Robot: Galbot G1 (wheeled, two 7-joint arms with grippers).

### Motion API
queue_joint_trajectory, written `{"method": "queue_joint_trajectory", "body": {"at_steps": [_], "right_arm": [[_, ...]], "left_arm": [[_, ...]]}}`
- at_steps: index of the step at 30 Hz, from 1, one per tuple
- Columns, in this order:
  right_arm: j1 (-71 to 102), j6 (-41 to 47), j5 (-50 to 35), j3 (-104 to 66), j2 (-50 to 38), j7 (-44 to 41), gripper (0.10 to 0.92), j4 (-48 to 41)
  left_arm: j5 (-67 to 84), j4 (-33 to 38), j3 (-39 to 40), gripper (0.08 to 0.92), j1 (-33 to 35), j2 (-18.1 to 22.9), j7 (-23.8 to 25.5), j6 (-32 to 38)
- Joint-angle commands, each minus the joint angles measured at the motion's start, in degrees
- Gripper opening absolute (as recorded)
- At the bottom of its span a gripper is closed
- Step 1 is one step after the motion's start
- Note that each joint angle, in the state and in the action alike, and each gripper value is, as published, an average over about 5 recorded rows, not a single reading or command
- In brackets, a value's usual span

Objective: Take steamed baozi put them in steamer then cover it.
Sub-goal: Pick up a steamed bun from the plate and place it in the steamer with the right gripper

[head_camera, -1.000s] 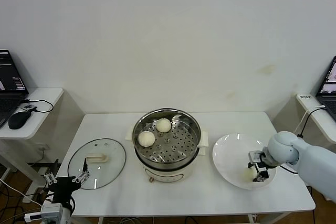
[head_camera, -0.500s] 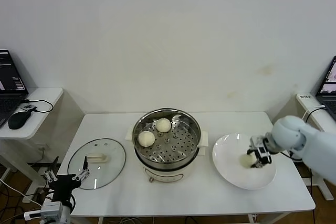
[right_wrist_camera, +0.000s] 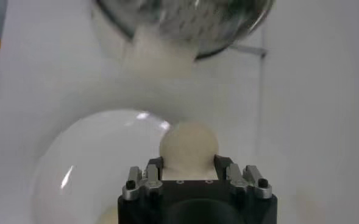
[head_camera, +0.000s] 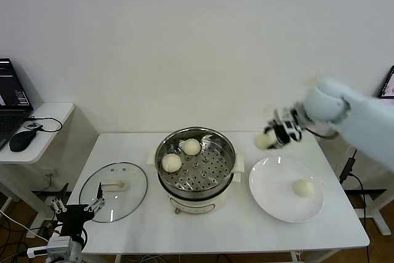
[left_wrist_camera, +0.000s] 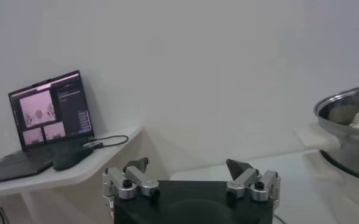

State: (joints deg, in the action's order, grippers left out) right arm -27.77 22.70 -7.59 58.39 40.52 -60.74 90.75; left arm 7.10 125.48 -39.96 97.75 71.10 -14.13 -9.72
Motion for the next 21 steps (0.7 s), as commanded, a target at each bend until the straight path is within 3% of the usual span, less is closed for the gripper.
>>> {"method": "queue_joint_trajectory", "body": {"at_steps": [1,10,21], "right_arm": [[-9.85,-0.48,-6.54,6.74,13.61,2.0,0.543,-0.9],[-2.78,-8.87,-3.57,8.58,23.52,3.64,0.543,-5.79],[1.38,-21.94,5.12,13.61,25.58,4.39,0.543,-6.99]], "left_arm": [[0.14,-0.07,-0.3,0.823,-0.03,-0.02,0.03,-0.02],[0.54,-0.05,-1.86,0.823,0.27,0.37,-0.05,0.03],[0.48,-0.03,-2.09,0.823,0.12,1.63,-0.17,0.13]]}}
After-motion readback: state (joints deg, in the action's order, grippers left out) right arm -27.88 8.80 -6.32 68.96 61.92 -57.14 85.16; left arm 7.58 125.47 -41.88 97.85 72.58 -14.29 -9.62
